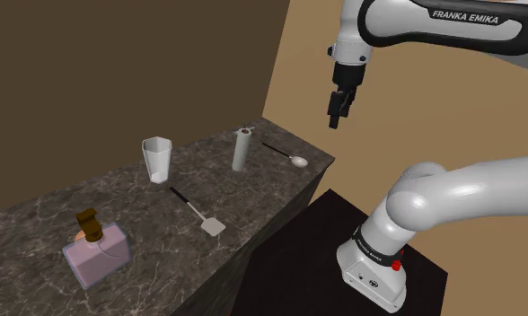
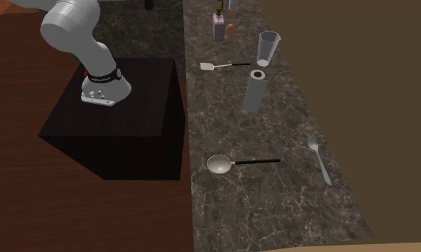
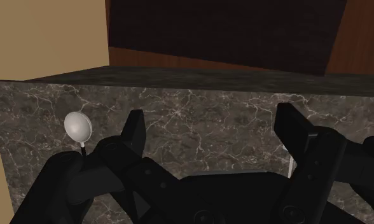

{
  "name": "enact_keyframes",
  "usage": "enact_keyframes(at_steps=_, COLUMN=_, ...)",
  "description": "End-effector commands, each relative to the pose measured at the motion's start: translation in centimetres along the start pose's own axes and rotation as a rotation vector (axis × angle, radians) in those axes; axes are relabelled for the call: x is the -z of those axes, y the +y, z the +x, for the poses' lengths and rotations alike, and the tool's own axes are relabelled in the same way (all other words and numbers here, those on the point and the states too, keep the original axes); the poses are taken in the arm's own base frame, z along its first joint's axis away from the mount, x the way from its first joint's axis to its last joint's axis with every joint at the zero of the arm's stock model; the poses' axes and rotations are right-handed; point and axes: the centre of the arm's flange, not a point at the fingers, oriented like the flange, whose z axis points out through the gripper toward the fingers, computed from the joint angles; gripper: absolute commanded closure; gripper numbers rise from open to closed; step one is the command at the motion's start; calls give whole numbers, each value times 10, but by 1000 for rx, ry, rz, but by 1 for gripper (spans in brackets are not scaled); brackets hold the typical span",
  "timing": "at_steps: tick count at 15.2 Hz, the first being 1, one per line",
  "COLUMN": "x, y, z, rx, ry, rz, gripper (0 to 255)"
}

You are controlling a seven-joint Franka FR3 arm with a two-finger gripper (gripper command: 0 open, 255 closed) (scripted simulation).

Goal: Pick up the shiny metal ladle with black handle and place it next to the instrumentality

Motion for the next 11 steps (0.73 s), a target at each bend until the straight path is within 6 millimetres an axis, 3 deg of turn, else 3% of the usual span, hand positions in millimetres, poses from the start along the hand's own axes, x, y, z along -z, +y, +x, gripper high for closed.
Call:
enact_keyframes(at_steps=1, x=0, y=0, z=0, rx=0, ry=0, rz=0, gripper=0)
enact_keyframes(at_steps=11, x=-86, y=62, z=73, rx=-14, ry=16, rz=-22, gripper=0)
